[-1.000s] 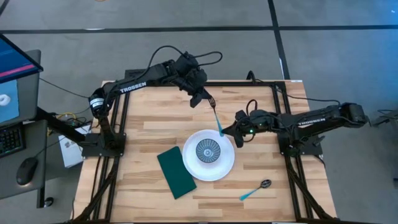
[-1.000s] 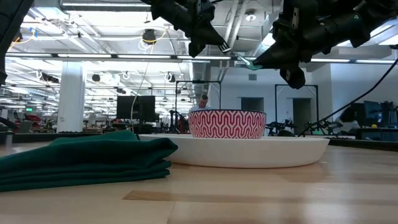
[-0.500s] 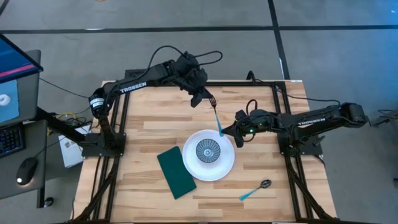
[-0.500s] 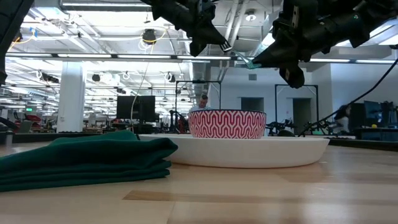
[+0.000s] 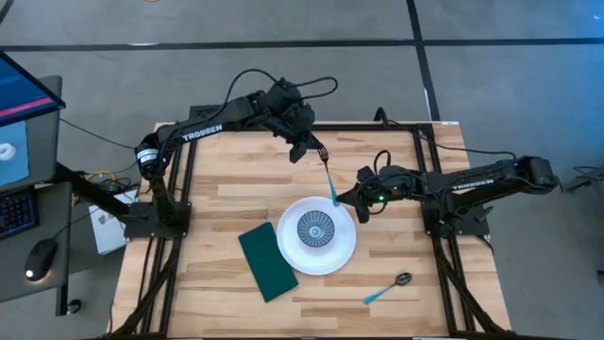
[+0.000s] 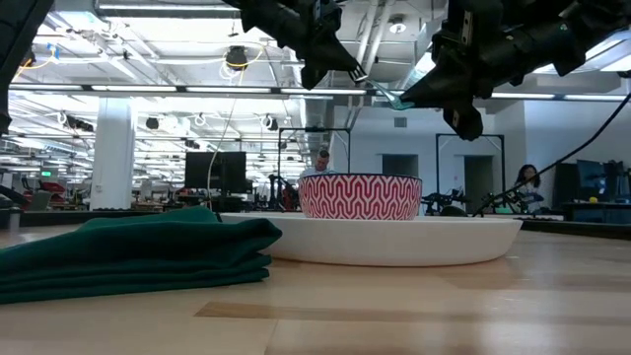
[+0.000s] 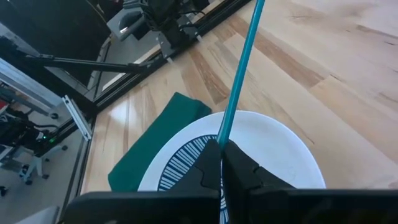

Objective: Set table place
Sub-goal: Put the blue fork to the right of the white plate

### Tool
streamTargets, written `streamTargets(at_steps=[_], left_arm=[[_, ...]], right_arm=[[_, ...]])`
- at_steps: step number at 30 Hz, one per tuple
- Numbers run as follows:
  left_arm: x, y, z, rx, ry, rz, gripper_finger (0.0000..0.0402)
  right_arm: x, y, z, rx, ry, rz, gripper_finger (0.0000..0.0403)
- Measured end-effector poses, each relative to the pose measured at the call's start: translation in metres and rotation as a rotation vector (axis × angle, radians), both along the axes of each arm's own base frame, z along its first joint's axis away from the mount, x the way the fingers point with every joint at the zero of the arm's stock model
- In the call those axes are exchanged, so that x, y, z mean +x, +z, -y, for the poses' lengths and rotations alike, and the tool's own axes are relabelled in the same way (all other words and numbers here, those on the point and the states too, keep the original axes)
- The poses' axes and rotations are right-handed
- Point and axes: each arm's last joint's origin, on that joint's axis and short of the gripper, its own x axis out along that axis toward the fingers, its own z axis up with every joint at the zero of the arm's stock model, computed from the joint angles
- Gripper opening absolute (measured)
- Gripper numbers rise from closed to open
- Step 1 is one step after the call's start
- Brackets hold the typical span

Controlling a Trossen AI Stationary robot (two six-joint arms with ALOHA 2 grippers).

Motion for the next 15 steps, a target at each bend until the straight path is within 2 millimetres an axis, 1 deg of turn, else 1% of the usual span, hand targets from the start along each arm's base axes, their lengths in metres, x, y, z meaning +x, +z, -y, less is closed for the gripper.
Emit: streamTargets(at_steps=[5, 11, 15], left_arm=[[-0.0001, 0.0004, 0.0014, 0.029, -0.092, 0.029, 0.0018], [0.0007, 0.0008, 0.0024, 0.066, -0.117, 0.040, 0.0055], [0.0017, 0.0012, 0.0024, 0.104, -0.092, 0.036, 0.0076]], right_arm=[[0.0000, -0.0001, -0.0006, 0.003, 0.009, -0.001, 0.0016], [-0.0001, -0.0003, -0.0006, 0.003, 0.009, -0.003, 0.0016], [-0.0001, -0.0001, 0.0004, 0.009, 0.000, -0.002, 0.0016]])
